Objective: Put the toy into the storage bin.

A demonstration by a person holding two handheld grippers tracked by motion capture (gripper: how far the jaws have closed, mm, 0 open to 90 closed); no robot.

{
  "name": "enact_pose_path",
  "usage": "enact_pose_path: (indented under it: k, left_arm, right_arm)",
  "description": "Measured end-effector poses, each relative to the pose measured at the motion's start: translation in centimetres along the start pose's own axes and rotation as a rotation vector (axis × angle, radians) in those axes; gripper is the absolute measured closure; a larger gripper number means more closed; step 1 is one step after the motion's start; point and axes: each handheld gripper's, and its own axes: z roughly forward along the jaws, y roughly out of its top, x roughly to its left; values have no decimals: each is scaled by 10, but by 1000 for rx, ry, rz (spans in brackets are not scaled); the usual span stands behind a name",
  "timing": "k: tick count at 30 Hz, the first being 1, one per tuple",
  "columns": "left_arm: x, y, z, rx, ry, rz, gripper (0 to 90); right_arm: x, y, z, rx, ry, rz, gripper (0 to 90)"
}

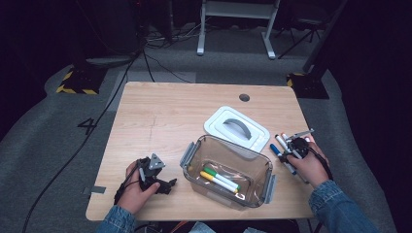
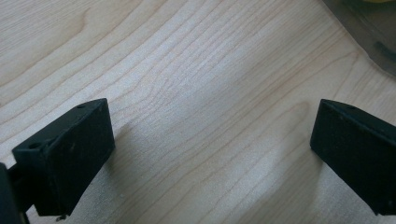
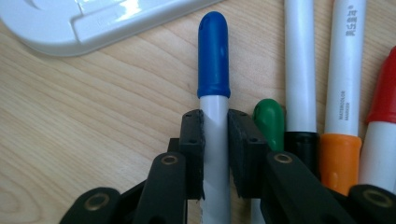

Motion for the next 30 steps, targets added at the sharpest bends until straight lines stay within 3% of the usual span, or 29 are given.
enact_pose_path:
  k: [12, 20, 30]
  left_arm:
    - [0, 0, 0, 0, 0, 1, 1]
    - [0, 0, 0, 0, 0, 1, 1]
    - [0, 0, 0, 0, 0, 1, 1]
  right_arm:
    - [13, 19, -47, -115, 68, 9, 769]
    - [41, 40, -89, -180, 109, -69, 769]
    - [84, 57, -116, -221, 198, -176, 769]
